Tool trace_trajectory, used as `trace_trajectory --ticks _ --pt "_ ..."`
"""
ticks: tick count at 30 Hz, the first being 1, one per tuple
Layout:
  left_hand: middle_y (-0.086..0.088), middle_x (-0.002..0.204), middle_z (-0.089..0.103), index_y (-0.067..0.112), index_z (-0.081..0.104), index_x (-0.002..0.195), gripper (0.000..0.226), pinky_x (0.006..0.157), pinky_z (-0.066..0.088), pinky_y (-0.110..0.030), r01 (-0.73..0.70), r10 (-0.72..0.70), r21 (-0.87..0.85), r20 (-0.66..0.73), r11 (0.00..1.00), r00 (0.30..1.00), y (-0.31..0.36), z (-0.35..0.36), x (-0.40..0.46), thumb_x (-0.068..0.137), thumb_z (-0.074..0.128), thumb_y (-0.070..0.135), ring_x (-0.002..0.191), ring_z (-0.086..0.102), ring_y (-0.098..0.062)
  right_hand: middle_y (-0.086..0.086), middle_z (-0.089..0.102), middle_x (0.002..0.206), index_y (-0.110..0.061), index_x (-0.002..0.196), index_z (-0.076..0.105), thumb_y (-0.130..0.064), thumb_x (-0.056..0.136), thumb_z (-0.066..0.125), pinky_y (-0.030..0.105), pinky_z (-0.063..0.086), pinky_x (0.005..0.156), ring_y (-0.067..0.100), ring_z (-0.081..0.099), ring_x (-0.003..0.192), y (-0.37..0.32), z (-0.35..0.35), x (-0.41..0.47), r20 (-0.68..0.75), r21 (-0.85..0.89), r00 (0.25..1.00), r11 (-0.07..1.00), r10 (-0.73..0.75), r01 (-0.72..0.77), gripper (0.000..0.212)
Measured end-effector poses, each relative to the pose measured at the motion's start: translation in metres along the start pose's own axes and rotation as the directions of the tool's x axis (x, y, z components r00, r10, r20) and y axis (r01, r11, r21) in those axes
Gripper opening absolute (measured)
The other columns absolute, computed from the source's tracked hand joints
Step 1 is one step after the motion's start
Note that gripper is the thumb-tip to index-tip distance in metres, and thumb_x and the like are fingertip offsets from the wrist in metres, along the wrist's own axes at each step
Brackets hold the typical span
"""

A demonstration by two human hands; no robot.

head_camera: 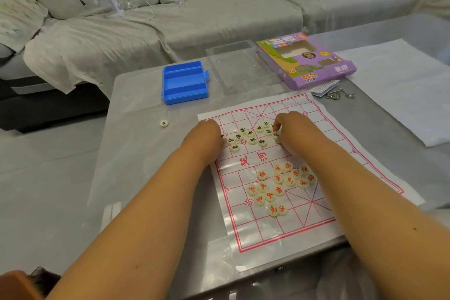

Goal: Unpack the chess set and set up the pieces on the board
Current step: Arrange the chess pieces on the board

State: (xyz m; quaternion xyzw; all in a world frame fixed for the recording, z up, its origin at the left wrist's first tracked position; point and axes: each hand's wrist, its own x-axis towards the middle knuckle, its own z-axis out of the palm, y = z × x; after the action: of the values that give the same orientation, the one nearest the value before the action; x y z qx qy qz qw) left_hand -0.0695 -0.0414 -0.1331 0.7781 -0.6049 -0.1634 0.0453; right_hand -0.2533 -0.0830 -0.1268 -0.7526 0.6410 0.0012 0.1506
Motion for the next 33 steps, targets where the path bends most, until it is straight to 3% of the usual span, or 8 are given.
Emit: trace_trajectory --ticks 4,8,11,16,21,24,28,33 --pt "-0.014 0.112 0.062 0.005 0.056 0.119 0.042 0.079 0.046 -0.030 0.018 -0.017 -0.054 0.025 0.998 1.000 0.009 0.000 0.010 0.093 0.056 0.037 0.101 0.059 -0.028 0.006 0.057 0.114 -0.017 0.115 0.057 -0.020 0.080 0.073 0.029 0.045 0.081 0.023 0.056 0.101 0.003 -0.002 0.006 -0.040 0.096 0.998 0.994 -0.044 0.047 0.039" --pt "-0.013 0.112 0.060 0.009 0.059 0.111 0.027 0.074 0.047 -0.031 0.137 -0.181 -0.186 -0.246 0.973 0.952 -0.025 -0.007 0.022 0.095 0.054 0.030 0.094 0.059 -0.025 0.006 0.058 0.114 -0.017 0.114 0.058 -0.027 0.081 0.072 0.032 0.047 0.084 0.023 0.056 0.100 0.015 -0.009 0.010 -0.123 0.135 0.991 0.989 -0.043 0.060 0.038" --pt "-0.016 0.132 0.048 0.009 0.050 0.131 0.036 0.094 0.042 -0.038 0.238 -0.272 -0.139 -0.350 0.961 0.896 -0.063 -0.014 0.028 0.095 0.049 0.014 0.118 0.047 -0.032 0.005 0.059 0.111 -0.018 0.112 0.058 -0.035 0.082 0.069 0.034 0.048 0.084 0.021 0.056 0.099 0.023 -0.009 0.011 -0.173 0.156 0.984 0.985 -0.040 0.068 0.036" --pt "-0.016 0.113 0.058 0.009 0.062 0.117 0.032 0.082 0.044 -0.038 0.200 -0.172 0.075 -0.278 0.977 0.945 -0.091 -0.012 0.045 0.093 0.043 0.004 0.104 0.051 -0.035 0.004 0.059 0.108 -0.018 0.111 0.058 -0.039 0.083 0.066 0.030 0.046 0.079 0.020 0.056 0.096 0.029 -0.003 0.014 -0.168 0.168 0.985 0.984 -0.038 0.067 0.036" --pt "-0.015 0.113 0.059 0.008 0.061 0.118 0.028 0.086 0.045 -0.034 0.166 -0.178 -0.064 -0.350 0.984 0.920 -0.077 -0.012 0.040 0.094 0.047 0.006 0.103 0.056 -0.031 0.003 0.059 0.108 -0.019 0.111 0.058 -0.041 0.084 0.065 0.030 0.045 0.078 0.019 0.056 0.095 0.032 0.000 0.016 -0.150 0.167 0.988 0.985 -0.025 0.050 0.035" --pt "-0.006 0.112 0.061 0.013 0.060 0.117 0.023 0.085 0.041 -0.026 0.020 -0.117 -0.229 -0.419 0.973 0.901 -0.044 -0.009 0.030 0.096 0.050 0.013 0.098 0.055 -0.019 0.002 0.059 0.109 -0.019 0.112 0.058 -0.039 0.086 0.064 0.031 0.046 0.079 0.019 0.056 0.096 0.032 0.001 0.012 -0.157 0.175 0.988 0.984 -0.014 0.042 0.033" --pt "0.000 0.103 0.062 0.016 0.064 0.110 0.020 0.079 0.041 -0.022 -0.180 0.078 -0.238 -0.381 0.955 0.921 0.003 0.003 0.020 0.092 0.060 0.021 0.088 0.051 -0.011 0.003 0.059 0.112 -0.018 0.114 0.058 -0.035 0.087 0.062 0.031 0.045 0.083 0.019 0.056 0.100 0.031 0.004 0.006 -0.163 0.165 0.986 0.985 -0.022 0.050 0.032" --pt "-0.005 0.109 0.067 0.014 0.067 0.111 0.023 0.083 0.045 -0.026 -0.225 0.157 -0.223 -0.288 0.948 0.945 0.012 0.020 0.010 0.096 0.054 0.026 0.098 0.061 -0.020 0.004 0.057 0.123 -0.016 0.124 0.054 -0.030 0.090 0.060 0.033 0.044 0.091 0.021 0.054 0.110 0.037 0.005 -0.004 -0.190 0.202 0.982 0.977 -0.022 0.061 0.037"
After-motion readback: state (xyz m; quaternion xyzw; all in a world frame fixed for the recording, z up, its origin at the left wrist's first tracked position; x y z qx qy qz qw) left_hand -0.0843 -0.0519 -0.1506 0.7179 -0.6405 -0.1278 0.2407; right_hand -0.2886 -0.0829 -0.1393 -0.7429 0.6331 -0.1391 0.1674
